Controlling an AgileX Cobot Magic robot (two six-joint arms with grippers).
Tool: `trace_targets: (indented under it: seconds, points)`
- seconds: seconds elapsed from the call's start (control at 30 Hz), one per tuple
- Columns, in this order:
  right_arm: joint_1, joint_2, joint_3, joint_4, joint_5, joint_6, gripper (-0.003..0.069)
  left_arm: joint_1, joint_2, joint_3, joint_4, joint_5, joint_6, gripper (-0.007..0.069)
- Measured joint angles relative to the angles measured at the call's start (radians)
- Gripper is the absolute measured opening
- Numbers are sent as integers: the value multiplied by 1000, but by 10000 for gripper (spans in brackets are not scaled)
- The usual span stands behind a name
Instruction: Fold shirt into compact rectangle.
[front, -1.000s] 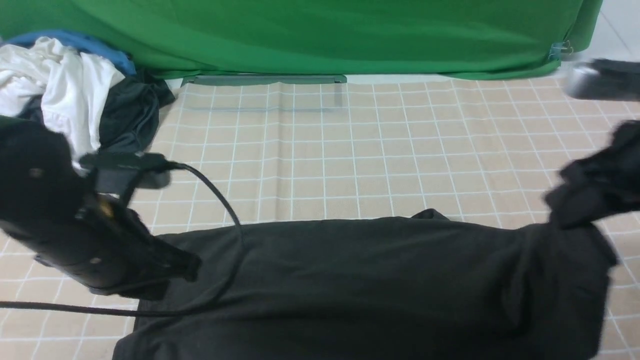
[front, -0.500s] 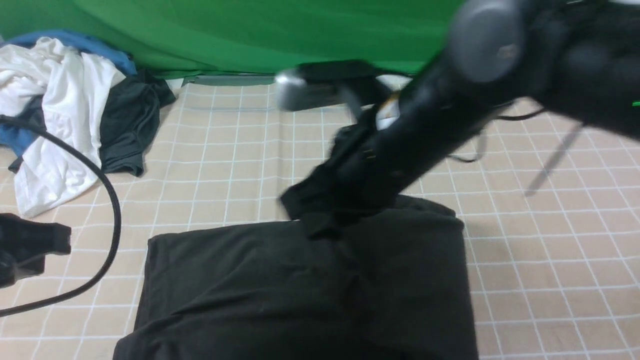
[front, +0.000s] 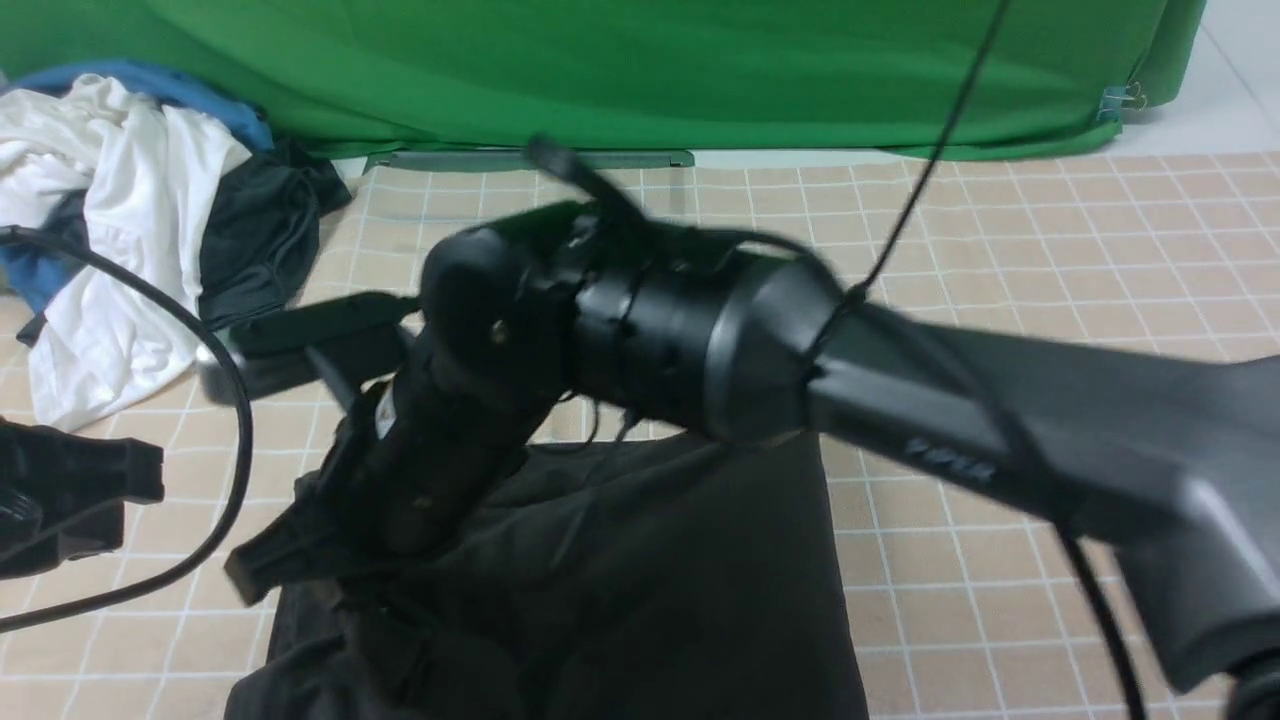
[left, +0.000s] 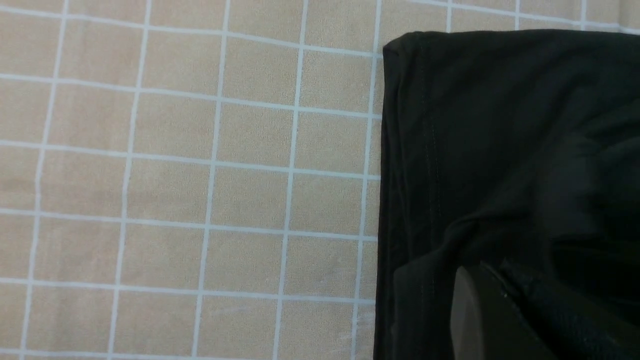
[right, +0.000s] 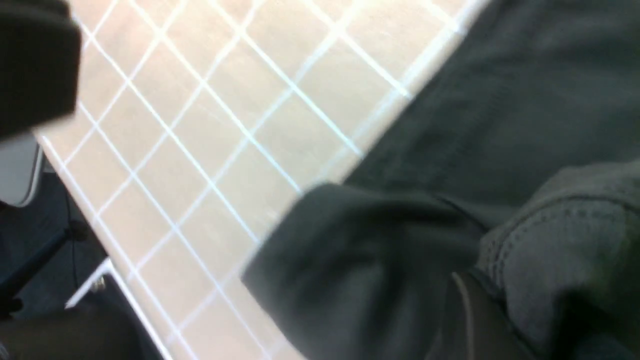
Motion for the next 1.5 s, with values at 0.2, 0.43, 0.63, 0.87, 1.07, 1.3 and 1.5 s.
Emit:
trace_targets:
  seconds: [0.2, 0.43, 0.63, 0.87, 1.07, 1.3, 1.5]
  points:
    - [4, 22, -54, 1, 28, -72, 484, 0, 0, 0, -1, 6, 3, 19]
    - [-99, 0, -213, -162, 314, -239, 393, 0, 1, 0, -33, 4, 14, 19]
    - [-200, 0, -224, -209, 369, -432, 334, 0, 73, 72, -192, -72, 89, 19]
    - [-203, 15, -156, -212, 378, -535, 407, 0, 209, 188, -380, -230, 242, 19]
    - [-204, 18, -148, -215, 378, -549, 353, -15, 328, 205, -687, -281, 506, 19]
    - [-205, 30, -148, -200, 377, -570, 374, -100, 473, 223, -424, -309, 311, 19]
    - [-205, 57, -148, -149, 374, -620, 434, -102, 483, 240, -244, -316, 102, 19]
